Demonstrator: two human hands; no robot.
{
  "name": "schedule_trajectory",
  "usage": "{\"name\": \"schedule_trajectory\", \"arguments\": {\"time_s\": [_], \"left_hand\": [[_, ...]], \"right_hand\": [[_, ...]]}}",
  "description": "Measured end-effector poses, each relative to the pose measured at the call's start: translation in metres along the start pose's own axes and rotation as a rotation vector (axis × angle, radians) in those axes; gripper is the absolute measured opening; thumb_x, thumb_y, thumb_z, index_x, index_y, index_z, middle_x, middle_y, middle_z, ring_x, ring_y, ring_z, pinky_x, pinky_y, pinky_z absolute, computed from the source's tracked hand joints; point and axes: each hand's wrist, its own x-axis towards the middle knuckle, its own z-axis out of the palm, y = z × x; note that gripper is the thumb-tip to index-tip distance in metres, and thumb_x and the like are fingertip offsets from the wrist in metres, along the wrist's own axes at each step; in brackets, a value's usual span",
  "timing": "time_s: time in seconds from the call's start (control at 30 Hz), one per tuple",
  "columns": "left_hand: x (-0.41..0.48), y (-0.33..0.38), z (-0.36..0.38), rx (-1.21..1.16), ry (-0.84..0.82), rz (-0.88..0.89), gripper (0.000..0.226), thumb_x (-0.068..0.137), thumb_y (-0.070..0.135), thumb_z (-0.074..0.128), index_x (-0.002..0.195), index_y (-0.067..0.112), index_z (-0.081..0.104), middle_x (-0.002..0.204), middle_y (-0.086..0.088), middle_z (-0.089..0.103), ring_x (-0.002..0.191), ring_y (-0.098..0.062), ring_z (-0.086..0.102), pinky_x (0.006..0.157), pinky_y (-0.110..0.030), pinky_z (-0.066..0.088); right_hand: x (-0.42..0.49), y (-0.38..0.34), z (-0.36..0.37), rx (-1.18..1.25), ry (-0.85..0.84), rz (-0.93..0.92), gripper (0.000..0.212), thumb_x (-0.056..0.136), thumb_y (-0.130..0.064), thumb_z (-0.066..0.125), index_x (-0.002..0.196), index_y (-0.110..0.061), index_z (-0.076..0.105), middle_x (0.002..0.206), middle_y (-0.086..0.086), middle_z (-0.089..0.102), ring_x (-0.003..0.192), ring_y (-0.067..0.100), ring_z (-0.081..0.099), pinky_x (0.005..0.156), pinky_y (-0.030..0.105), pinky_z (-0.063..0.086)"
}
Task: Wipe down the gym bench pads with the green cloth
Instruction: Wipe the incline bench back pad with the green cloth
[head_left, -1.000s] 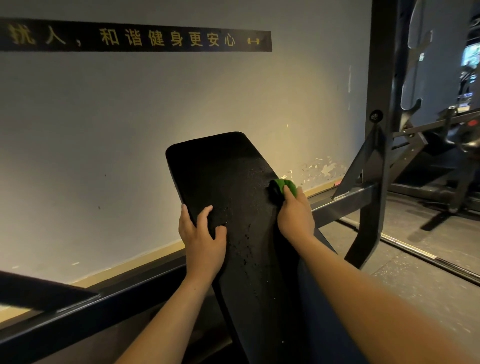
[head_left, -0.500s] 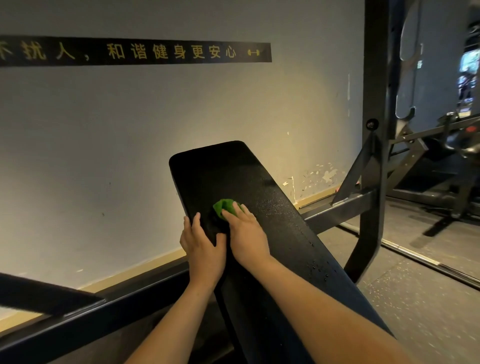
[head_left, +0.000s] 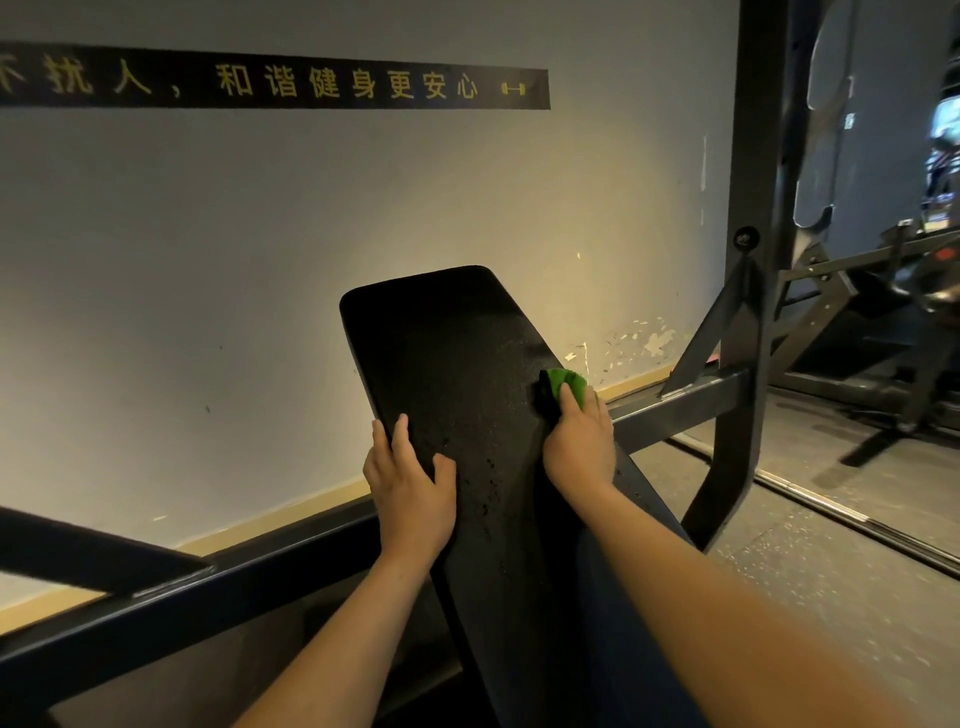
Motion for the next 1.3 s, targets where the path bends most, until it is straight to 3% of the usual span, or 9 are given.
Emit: {"name": "schedule_trajectory", "arguments": {"time_s": [0.23,0.43,0.6,0.7,0.93,1.07,1.13,1.23,1.3], "left_hand": [[-0.001,-0.001,0.000,0.004,0.008,0.001,0.070,0.102,0.032,0.050,0.159,0.020,0.011,0.168,-0.004,0.002,0.153,-0.024,0.004,0.122,-0.042,0.017],[0.000,-0.007,-0.001,-0.014,0.020,0.035,0.071,0.101,0.034,0.051,0.160,0.022,0.011,0.167,-0.002,0.003,0.153,-0.022,0.004,0.122,-0.041,0.017],[-0.001,-0.009,-0.001,-0.096,0.006,0.032,0.075,0.101,0.033,0.051,0.160,0.022,0.005,0.167,0.001,0.002,0.153,-0.018,0.002,0.118,-0.031,0.010],[-0.006,-0.013,-0.001,-0.195,0.009,0.027,0.078,0.101,0.030,0.052,0.160,0.023,0.001,0.167,0.002,0.006,0.153,-0.015,0.004,0.119,-0.030,0.011],[-0.005,-0.014,-0.004,-0.314,0.058,-0.018,0.085,0.098,0.031,0.059,0.159,0.029,-0.001,0.161,-0.001,0.024,0.148,-0.019,0.024,0.117,-0.040,0.034],[-0.007,-0.017,-0.008,-0.334,0.008,-0.022,0.084,0.099,0.035,0.058,0.160,0.028,0.000,0.163,0.000,0.023,0.149,-0.019,0.024,0.114,-0.034,0.032],[-0.005,-0.024,-0.017,-0.380,-0.056,-0.022,0.088,0.097,0.034,0.062,0.160,0.030,0.000,0.163,0.002,0.024,0.148,-0.020,0.027,0.111,-0.030,0.031],[0.007,-0.040,-0.040,-0.486,-0.214,-0.042,0.097,0.096,0.023,0.066,0.157,0.039,-0.007,0.162,0.006,0.028,0.144,-0.022,0.037,0.109,-0.038,0.040],[0.010,-0.046,-0.053,-0.491,-0.319,-0.047,0.098,0.096,0.025,0.065,0.156,0.040,-0.011,0.162,0.012,0.027,0.145,-0.021,0.035,0.112,-0.041,0.036]], "right_hand": [[-0.028,-0.040,0.019,0.038,-0.044,-0.212,0.060,0.098,-0.007,0.047,0.153,-0.025,0.033,0.164,0.004,0.018,0.152,0.023,0.011,0.124,0.043,0.018],[-0.016,-0.033,0.012,-0.029,-0.266,-0.520,0.052,0.104,-0.016,0.042,0.152,-0.030,0.035,0.164,-0.005,0.018,0.152,0.015,0.009,0.123,0.038,0.020],[-0.004,-0.040,0.011,0.027,-0.121,-0.176,0.054,0.102,-0.010,0.041,0.154,-0.022,0.030,0.166,0.005,0.013,0.153,0.024,0.007,0.123,0.040,0.016],[-0.008,-0.066,0.018,0.068,-0.094,-0.078,0.057,0.098,-0.005,0.043,0.153,-0.020,0.034,0.165,0.005,0.014,0.153,0.024,0.006,0.121,0.043,0.017],[-0.033,-0.083,0.031,0.115,-0.155,-0.288,0.049,0.101,-0.007,0.041,0.147,-0.025,0.046,0.162,-0.004,0.025,0.152,0.017,0.014,0.120,0.043,0.023],[-0.054,-0.089,0.030,0.247,-0.284,-0.335,0.047,0.100,-0.004,0.044,0.139,-0.027,0.055,0.158,-0.006,0.035,0.150,0.011,0.019,0.123,0.039,0.020],[-0.062,-0.086,0.028,0.268,-0.319,-0.349,0.047,0.099,-0.003,0.045,0.136,-0.028,0.059,0.154,-0.009,0.040,0.148,0.008,0.022,0.124,0.037,0.019],[-0.058,-0.089,0.024,0.157,-0.331,-0.395,0.048,0.099,-0.004,0.046,0.138,-0.028,0.056,0.155,-0.008,0.040,0.148,0.009,0.024,0.124,0.038,0.018],[-0.051,-0.095,0.026,0.132,-0.297,-0.361,0.047,0.100,-0.006,0.045,0.141,-0.029,0.052,0.157,-0.005,0.037,0.149,0.013,0.024,0.123,0.039,0.021]]}}
